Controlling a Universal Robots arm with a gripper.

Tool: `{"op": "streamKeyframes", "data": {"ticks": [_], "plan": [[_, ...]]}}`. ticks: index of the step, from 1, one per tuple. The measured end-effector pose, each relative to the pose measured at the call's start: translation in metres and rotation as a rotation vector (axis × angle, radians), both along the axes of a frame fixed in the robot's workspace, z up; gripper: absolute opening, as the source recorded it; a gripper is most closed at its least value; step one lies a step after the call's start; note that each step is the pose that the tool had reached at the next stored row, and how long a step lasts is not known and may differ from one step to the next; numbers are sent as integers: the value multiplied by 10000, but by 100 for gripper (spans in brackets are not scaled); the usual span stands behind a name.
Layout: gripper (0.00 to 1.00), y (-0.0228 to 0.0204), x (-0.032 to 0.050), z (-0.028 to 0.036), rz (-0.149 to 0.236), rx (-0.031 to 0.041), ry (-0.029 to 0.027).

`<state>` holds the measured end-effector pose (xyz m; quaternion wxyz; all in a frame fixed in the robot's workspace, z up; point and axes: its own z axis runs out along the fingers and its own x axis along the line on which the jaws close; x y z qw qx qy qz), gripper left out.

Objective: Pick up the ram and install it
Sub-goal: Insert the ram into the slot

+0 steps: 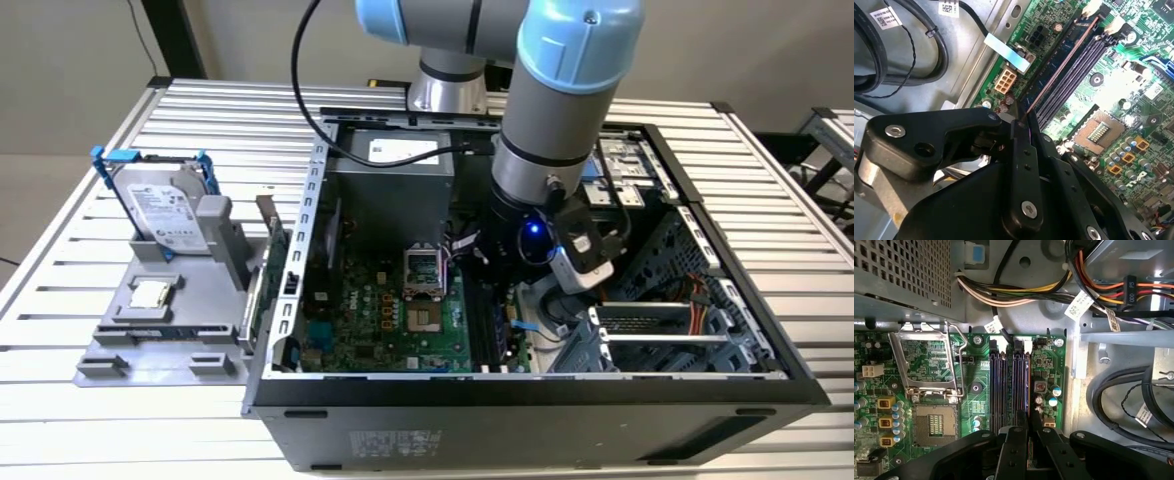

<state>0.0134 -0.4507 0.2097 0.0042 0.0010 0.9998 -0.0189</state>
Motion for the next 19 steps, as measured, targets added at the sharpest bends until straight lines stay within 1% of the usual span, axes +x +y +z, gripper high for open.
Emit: {"op": "streamKeyframes", "data": {"ticks": [1, 7, 8, 10, 11, 12, 19], "plan": [[0, -1, 0, -5, 1, -2, 11], [0, 1, 1, -20, 1, 11, 10], [100, 2, 1, -30, 1, 32, 4], [100, 1, 1, -24, 1, 11, 10], [100, -1, 2, -2, 2, 5, 25], [100, -1, 2, 52, 2, 3, 28], [100, -1, 2, 363, 0, 9, 26]]}}
